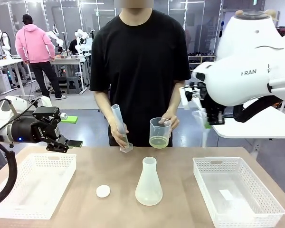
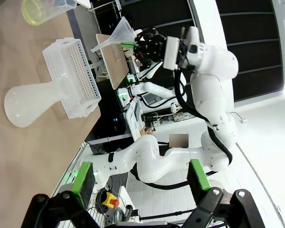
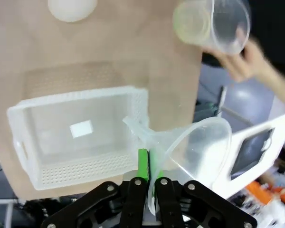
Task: Prepare the solutions needed for the experiment.
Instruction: Pick up the Plastic Funnel and insert it into the Big flask.
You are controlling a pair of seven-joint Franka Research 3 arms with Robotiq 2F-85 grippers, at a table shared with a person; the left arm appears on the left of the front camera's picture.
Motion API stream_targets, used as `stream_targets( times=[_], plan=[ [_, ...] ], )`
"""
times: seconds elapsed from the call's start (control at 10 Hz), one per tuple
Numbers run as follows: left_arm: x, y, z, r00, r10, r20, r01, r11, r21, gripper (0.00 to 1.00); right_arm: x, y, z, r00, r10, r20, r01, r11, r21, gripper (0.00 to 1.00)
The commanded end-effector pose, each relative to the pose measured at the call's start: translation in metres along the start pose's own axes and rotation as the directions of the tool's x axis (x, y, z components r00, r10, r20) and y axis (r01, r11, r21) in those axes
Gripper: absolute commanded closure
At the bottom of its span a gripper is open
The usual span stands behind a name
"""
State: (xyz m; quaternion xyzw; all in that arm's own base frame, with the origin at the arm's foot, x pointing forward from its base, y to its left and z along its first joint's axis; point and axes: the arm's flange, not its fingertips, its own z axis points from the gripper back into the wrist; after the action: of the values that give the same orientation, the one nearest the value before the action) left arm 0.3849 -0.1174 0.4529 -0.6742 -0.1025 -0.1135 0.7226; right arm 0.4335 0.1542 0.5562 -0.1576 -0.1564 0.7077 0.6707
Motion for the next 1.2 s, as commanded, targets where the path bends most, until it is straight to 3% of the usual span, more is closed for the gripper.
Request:
stream_targets(
  times=[0.0,0.2,0.4,0.5,0.7,1.1],
  plan=[
    [0.000,-0.002,-0.001,1.000,0.000,-0.001,0.000,1.000,-0.015,0.00,0.018,0.011,0.012,0.983,0.158,0.091,-0.152,0.986,-0.070,0.97],
    [0.000,-0.002,-0.001,1.000,0.000,-0.001,0.000,1.000,-0.015,0.00,0.052,0.025,0.030,0.927,0.338,0.163,-0.319,0.938,-0.132,0.97],
    [0.000,-0.002,-0.001,1.000,0.000,-0.001,0.000,1.000,-0.015,0.00,0.083,0.039,0.044,0.829,0.509,0.232,-0.470,0.859,-0.202,0.97],
    [0.000,-0.002,-0.001,1.000,0.000,-0.001,0.000,1.000,-0.015,0.00,0.096,0.046,0.048,0.771,0.574,0.274,-0.524,0.818,-0.238,0.97],
    [0.000,-0.002,-0.001,1.000,0.000,-0.001,0.000,1.000,-0.015,0.00,0.108,0.051,0.048,0.705,0.641,0.302,-0.575,0.767,-0.286,0.97],
    [0.000,-0.002,-0.001,1.000,0.000,-0.001,0.000,1.000,-0.015,0.00,0.123,0.055,0.054,0.728,0.629,0.273,-0.572,0.777,-0.263,0.97]
  ],
)
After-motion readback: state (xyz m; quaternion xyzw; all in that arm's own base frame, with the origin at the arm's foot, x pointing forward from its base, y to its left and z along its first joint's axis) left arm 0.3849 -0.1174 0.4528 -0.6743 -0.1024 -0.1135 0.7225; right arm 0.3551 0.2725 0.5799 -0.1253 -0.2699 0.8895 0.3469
